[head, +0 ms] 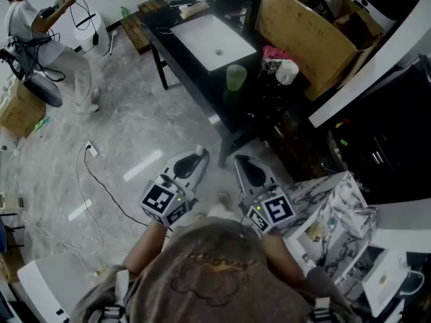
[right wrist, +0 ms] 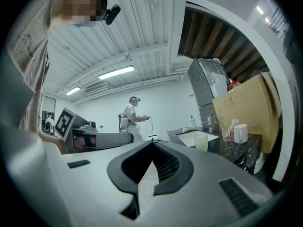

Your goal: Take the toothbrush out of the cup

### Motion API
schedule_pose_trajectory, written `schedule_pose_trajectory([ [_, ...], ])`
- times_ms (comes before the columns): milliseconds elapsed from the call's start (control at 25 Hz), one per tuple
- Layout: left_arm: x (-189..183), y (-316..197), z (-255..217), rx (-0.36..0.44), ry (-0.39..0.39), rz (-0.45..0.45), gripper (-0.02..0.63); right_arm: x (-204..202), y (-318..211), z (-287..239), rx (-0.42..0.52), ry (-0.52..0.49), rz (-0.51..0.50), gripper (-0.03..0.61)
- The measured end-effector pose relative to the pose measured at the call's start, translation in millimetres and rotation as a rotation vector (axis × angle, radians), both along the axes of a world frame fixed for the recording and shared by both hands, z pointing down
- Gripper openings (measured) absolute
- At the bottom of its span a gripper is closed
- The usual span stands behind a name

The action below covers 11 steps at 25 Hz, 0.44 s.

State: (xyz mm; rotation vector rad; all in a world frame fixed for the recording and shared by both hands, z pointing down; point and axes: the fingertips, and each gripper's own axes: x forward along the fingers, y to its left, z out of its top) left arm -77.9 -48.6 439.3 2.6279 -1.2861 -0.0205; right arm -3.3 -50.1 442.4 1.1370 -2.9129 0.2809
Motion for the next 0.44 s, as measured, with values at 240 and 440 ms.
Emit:
schedule_pose_trajectory([
  [240,9,-6,-1,0.008,0.005,0.013,0.025,3,-6,0,-0.002,0.001,0.002,-0.002],
  [440,13,-12,4,-0.005,0.01,0.019,0.025,5,-13,1,-0.004,-0.001,0.005,-0.002],
])
